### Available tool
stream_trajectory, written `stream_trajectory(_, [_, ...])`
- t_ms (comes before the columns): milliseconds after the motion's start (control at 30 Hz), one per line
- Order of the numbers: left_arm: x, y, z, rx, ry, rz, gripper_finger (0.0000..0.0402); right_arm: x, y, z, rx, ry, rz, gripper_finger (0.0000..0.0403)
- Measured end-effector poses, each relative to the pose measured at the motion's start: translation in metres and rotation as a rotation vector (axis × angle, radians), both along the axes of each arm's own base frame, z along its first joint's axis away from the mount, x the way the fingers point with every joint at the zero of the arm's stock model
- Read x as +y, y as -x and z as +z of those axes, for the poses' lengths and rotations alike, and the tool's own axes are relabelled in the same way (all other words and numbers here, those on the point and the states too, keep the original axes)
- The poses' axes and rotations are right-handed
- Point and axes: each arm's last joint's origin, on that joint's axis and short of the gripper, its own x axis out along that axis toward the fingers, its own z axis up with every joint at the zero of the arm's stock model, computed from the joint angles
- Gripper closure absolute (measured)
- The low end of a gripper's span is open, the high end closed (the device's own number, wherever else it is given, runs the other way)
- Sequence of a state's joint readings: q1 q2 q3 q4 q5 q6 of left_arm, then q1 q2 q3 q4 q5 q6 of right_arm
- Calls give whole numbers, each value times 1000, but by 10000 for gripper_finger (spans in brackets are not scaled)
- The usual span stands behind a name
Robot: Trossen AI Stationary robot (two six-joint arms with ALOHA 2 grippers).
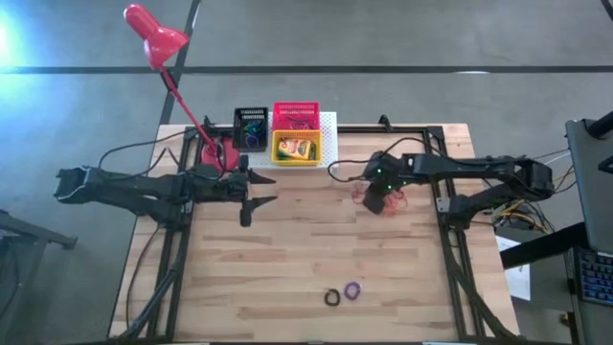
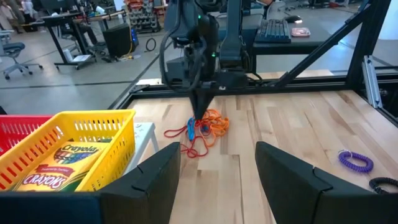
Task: Pick & Place Office Desk Supplies
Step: Put the blue rubber band into the red bin on the shelf on the shelf
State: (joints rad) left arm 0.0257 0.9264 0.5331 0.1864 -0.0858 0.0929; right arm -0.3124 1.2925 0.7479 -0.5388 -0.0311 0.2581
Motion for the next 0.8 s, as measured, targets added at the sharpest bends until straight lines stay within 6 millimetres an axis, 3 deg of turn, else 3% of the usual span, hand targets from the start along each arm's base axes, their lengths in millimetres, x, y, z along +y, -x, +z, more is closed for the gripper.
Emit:
stream_trajectory(133, [0, 0, 0, 0, 0, 0, 188, -13, 1, -8, 47, 11, -58, 379])
stream_trajectory(300, [0, 0, -1, 4, 0, 0, 188, -33, 3, -28, 135, -13, -64, 319])
stream_trajectory(533, [0, 0, -2, 9, 9, 2, 188, -45, -1, -55, 210, -97, 91, 262])
stream_trajectory(667, [0, 1, -4, 10, 13, 2, 188, -44, -5, -61, 223, -118, 126, 293])
stream_trajectory(800, [0, 1, -6, 17, 16, 3, 188, -40, -5, -56, 202, -139, 149, 371])
